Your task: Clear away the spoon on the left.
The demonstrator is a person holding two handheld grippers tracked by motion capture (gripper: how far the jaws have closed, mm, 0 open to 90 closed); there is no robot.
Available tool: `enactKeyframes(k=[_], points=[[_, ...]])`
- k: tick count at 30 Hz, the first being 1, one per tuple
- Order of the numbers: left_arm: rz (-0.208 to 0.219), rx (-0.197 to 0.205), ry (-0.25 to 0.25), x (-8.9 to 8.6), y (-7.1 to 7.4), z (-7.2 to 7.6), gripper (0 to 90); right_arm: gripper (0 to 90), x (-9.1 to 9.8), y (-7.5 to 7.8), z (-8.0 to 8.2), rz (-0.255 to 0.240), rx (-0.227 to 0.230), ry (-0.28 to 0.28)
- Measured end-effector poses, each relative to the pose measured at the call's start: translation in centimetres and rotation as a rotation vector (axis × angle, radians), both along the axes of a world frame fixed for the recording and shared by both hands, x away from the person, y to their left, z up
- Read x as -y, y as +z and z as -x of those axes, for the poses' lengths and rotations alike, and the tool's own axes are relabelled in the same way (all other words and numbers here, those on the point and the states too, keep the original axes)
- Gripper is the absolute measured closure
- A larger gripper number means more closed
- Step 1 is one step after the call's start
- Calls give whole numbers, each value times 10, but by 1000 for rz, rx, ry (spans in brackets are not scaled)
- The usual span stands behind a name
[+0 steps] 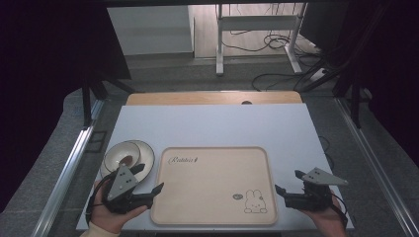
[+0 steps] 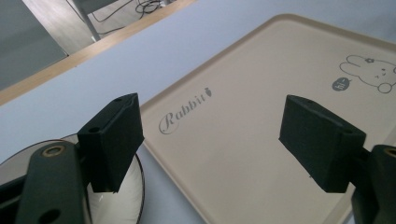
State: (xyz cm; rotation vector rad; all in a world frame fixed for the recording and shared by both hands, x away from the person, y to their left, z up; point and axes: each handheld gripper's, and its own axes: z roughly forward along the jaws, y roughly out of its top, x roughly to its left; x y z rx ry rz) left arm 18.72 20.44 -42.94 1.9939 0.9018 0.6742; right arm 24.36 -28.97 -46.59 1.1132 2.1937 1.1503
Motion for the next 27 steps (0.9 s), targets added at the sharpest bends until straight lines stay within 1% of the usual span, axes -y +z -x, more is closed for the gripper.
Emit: enactKeyframes(k=[5,9,13,14,17,19,23,25,27], points=[[4,20,18,-7,10,4,210,131,0,0,0,2,3,-2],[0,26,26,-11,13,6,204,132,0,0,0,1,5,-3],[4,50,43,-16,17,8,207,132,1,0,0,4,4,-3],[-2,51,44,-19,18,8,212,132,1,0,0,6,4,-3],[-1,54,53,-21,19,9,212,133,0,0,1,6,5,-7],[1,53,64,-26,19,9,212,134,-1,1,2,11,14,-2],[3,53,79,-32,18,9,210,134,-2,0,2,15,10,1],[21,51,98,-37,15,8,209,134,-2,0,1,14,11,-1],[20,49,103,-40,14,7,210,134,-2,1,2,14,11,-1]])
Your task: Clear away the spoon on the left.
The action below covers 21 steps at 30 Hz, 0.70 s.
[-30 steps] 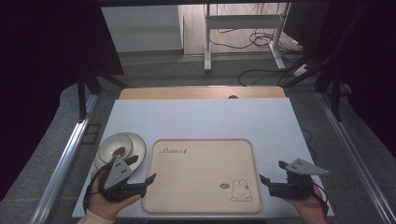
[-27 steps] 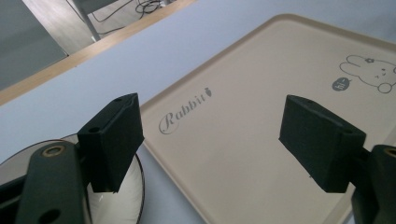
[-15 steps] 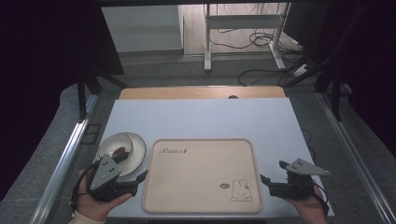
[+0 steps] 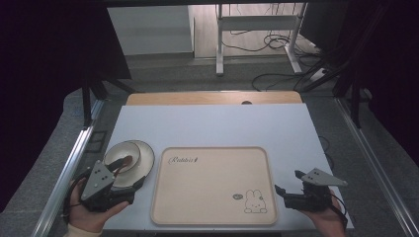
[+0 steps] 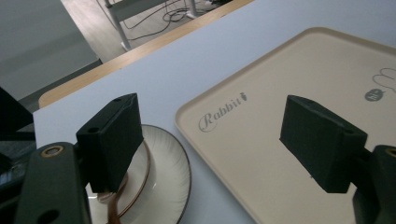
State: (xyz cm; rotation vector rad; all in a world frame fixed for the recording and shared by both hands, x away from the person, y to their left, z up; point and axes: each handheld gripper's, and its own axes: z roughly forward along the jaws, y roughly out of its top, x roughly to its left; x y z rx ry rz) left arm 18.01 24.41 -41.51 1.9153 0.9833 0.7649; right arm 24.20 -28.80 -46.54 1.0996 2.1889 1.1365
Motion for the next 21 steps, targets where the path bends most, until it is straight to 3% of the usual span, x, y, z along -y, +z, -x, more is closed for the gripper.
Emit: enactKeyframes(k=[10,21], points=[[13,-28,41,-15,-12,-4,207,135,0,-1,0,4,-2,1],[9,-39,44,-20,-20,-3,192,134,-1,-1,0,9,-5,2]])
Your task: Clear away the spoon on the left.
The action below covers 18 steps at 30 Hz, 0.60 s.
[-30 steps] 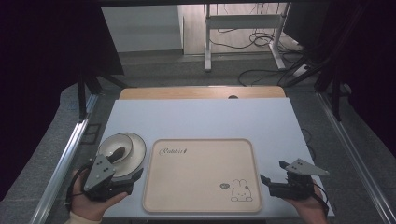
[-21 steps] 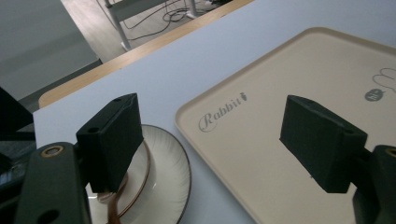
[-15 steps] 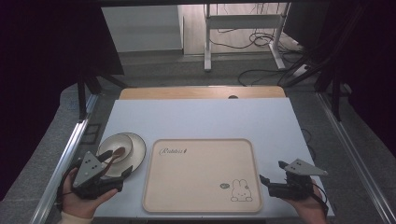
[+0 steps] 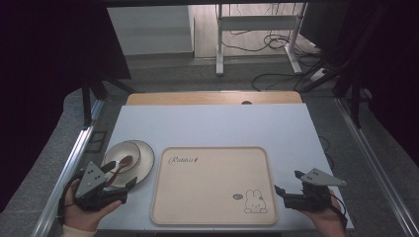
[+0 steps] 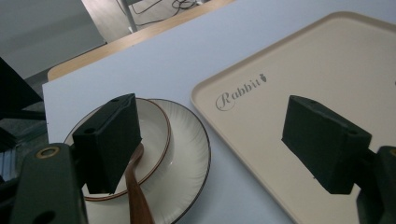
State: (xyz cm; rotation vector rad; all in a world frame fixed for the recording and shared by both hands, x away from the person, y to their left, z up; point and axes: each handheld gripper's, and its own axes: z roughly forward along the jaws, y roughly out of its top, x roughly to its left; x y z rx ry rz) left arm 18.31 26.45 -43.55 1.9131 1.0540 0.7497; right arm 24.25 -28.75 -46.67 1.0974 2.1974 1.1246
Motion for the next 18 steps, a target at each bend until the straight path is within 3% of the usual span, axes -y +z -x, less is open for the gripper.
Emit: enactKeyframes(k=[18], points=[[-11,-16,49,-20,-20,3,199,135,0,-1,-1,6,-4,3]])
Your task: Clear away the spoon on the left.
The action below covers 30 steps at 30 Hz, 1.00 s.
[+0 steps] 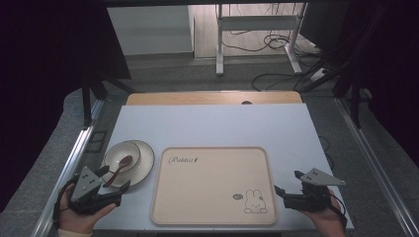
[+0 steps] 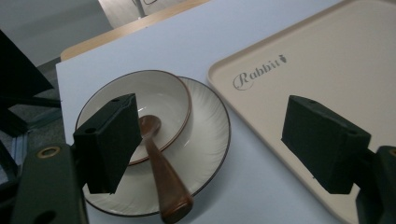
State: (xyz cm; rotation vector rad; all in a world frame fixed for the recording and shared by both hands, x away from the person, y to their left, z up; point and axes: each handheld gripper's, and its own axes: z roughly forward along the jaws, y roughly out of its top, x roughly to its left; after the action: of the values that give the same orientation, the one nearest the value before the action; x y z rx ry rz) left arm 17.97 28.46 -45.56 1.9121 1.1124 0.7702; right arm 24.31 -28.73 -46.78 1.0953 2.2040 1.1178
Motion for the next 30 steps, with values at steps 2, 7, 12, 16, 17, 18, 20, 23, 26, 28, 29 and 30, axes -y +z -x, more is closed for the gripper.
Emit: enactKeyframes(k=[2,7,12,16,17,18,20,23,26,28,29,30], points=[[-7,0,6,-2,-3,0,204,134,0,0,0,0,1,0],[-25,-4,11,-6,-10,-1,217,134,0,0,0,0,-1,1],[-47,-1,16,-10,-16,1,243,135,0,0,0,3,-1,0],[-54,-6,30,-16,-23,2,275,134,0,0,0,2,-1,-2],[-54,-6,30,-16,-23,2,281,134,0,0,0,2,-1,-2],[-57,-9,36,-17,-24,2,292,135,-1,0,0,3,-2,0],[-65,-15,53,-18,-26,2,320,134,-1,-1,-1,4,-2,0],[-73,-15,53,-19,-27,2,366,134,0,-1,-1,5,-2,1],[-91,-13,48,-18,-28,2,411,135,0,-1,-1,6,-1,1],[-101,-8,45,-17,-29,2,434,134,0,-1,-1,6,-3,2],[-106,-7,46,-16,-29,2,445,134,0,-1,-1,7,-2,1],[-111,-3,46,-16,-29,2,454,135,0,-1,0,7,-3,1]])
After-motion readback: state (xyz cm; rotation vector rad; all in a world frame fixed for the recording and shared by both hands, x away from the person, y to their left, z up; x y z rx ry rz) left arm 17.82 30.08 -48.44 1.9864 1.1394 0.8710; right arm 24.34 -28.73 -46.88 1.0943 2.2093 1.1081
